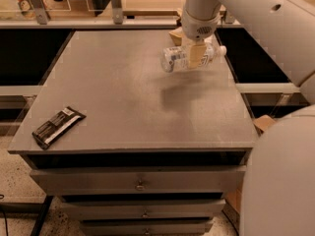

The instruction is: Move blue plastic bottle near brown chip bag

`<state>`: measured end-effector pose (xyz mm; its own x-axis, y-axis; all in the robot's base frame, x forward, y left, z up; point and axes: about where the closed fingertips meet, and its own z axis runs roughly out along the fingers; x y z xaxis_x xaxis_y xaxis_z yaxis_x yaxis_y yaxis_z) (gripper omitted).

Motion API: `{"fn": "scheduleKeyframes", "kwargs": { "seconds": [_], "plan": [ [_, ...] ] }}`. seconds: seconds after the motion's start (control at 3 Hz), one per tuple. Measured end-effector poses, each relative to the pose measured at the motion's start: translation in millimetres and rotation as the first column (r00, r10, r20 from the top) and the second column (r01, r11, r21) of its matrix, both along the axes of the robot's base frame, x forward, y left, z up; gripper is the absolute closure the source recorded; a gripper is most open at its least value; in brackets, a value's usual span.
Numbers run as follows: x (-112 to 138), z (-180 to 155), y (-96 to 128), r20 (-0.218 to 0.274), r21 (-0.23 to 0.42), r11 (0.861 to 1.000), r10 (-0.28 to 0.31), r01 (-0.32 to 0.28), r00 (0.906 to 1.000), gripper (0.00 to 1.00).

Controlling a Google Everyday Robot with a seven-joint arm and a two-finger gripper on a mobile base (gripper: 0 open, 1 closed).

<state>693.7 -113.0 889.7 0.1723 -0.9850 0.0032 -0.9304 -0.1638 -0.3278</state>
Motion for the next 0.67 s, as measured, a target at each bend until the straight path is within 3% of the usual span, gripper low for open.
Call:
{"fn": "scheduleKeyframes", "kwargs": {
  "seconds": [0.33, 0.67],
  "plan": [
    [20.6, -16.0, -3.9, -0.033, 0.099, 0.988, -0.116, 0.119, 0.9927, 1.00],
    [31.7, -24.8, -6.1, -0.059, 0.151, 0.971, -0.181, 0.188, 0.9818, 0.83]
  ]
}}
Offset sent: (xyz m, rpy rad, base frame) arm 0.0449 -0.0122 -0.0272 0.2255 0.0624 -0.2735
